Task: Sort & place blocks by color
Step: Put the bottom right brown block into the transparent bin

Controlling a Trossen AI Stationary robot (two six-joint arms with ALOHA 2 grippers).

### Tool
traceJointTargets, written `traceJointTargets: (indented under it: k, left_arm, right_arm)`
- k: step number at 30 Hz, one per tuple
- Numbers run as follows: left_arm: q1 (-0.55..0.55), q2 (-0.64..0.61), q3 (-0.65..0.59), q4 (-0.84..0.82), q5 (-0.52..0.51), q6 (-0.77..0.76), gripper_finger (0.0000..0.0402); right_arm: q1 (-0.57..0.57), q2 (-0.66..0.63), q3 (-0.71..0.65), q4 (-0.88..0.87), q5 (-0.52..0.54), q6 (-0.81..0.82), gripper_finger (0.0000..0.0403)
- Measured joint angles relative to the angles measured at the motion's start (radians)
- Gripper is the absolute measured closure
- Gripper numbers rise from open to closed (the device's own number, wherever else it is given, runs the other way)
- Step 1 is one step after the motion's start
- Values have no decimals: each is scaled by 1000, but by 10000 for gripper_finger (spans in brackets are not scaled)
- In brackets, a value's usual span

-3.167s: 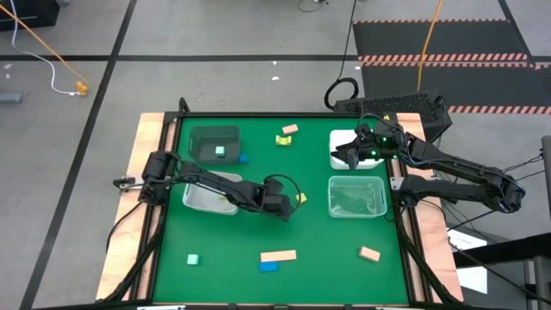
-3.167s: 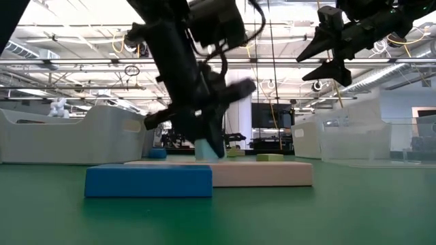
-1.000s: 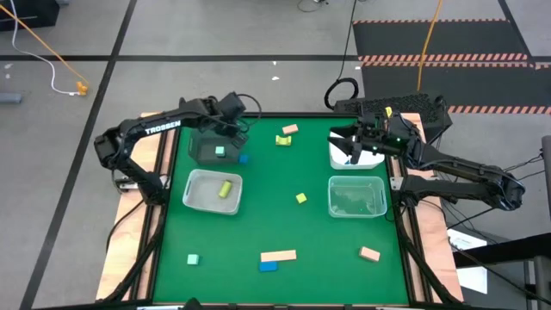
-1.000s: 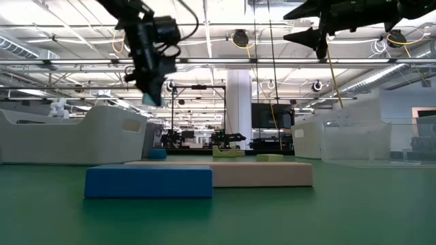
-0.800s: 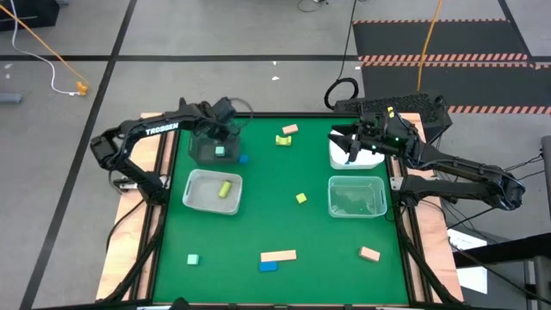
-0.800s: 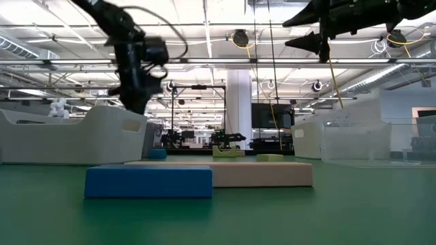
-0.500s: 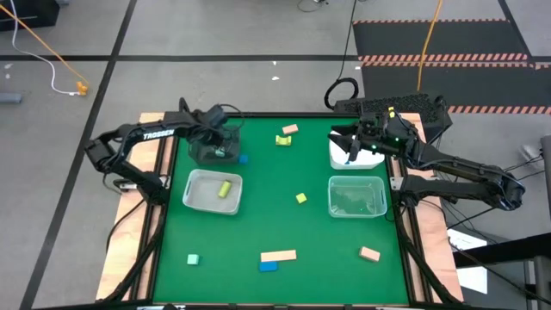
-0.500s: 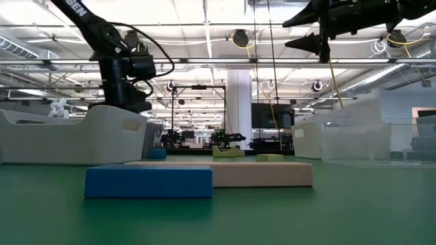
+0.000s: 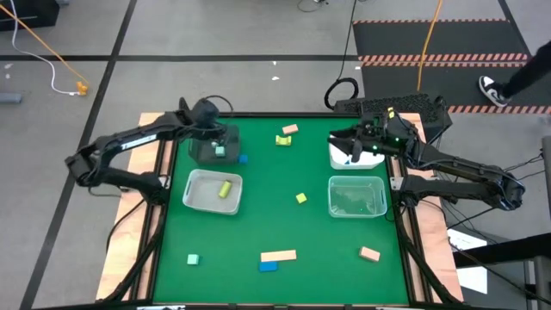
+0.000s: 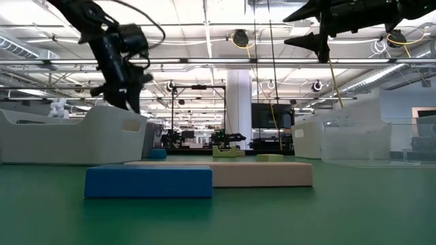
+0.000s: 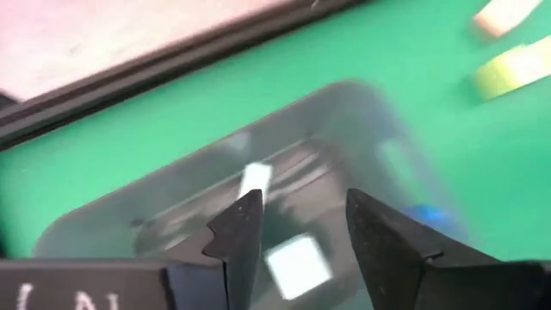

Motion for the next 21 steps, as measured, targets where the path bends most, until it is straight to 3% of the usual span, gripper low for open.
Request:
traceJointTargets:
  k: [6, 13, 21]
  left_arm:
    - [-54, -175, 1, 112, 51, -97, 218]
    - [-150, -317, 1, 324, 53, -158, 218]
    - [-271, -358, 1, 493, 53, -186, 217]
  right_arm:
    - [77, 0, 0, -81, -164, 168, 161]
    - [250, 1, 0, -245, -315, 340, 161]
    - [505, 1, 0, -480, -368, 435, 161]
